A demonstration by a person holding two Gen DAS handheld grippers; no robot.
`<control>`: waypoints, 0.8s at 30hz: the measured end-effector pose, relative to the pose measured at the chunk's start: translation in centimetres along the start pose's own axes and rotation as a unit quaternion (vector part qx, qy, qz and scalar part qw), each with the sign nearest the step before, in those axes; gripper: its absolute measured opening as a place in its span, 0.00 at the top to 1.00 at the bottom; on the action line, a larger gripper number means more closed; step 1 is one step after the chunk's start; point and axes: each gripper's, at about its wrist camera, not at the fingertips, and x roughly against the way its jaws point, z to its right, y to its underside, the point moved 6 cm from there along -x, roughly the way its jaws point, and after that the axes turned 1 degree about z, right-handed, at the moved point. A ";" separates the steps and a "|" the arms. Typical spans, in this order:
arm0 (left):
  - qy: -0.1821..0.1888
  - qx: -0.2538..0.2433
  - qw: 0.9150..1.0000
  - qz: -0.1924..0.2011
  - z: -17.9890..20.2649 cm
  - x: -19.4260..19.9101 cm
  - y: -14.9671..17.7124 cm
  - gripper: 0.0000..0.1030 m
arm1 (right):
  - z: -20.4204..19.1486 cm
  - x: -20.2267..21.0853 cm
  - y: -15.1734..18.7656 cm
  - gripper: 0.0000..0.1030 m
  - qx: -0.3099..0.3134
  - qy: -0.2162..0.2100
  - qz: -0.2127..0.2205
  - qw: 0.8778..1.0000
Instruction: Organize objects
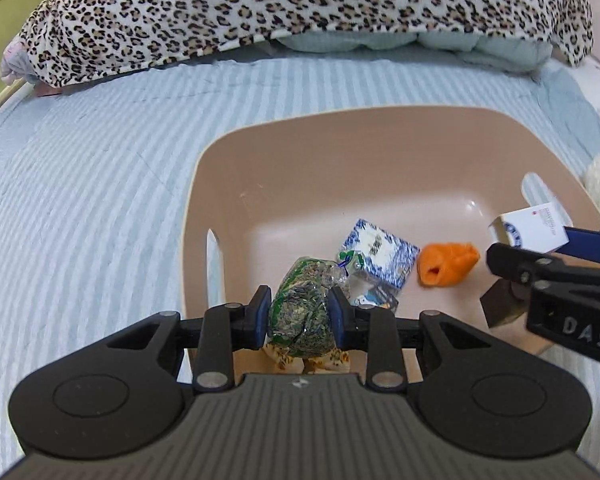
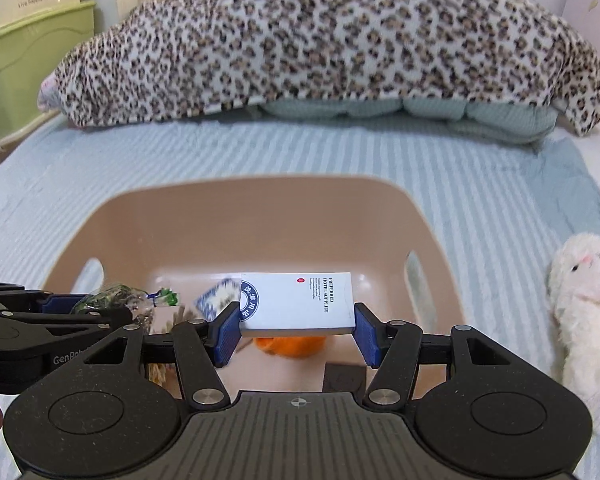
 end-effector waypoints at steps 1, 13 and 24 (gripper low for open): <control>0.001 -0.001 1.000 0.000 0.1 0.1 0.0 0.65 | 0.0 -0.3 0.2 0.46 0.000 -0.002 -0.008 1.000; -0.014 -0.001 1.000 0.025 0.0 4.6 0.1 0.31 | 0.7 3.9 0.0 0.06 0.013 0.012 0.010 1.000; -0.004 -0.001 0.999 0.044 0.0 9.7 2.2 0.31 | 0.7 10.5 1.5 0.03 -0.014 0.010 0.028 0.999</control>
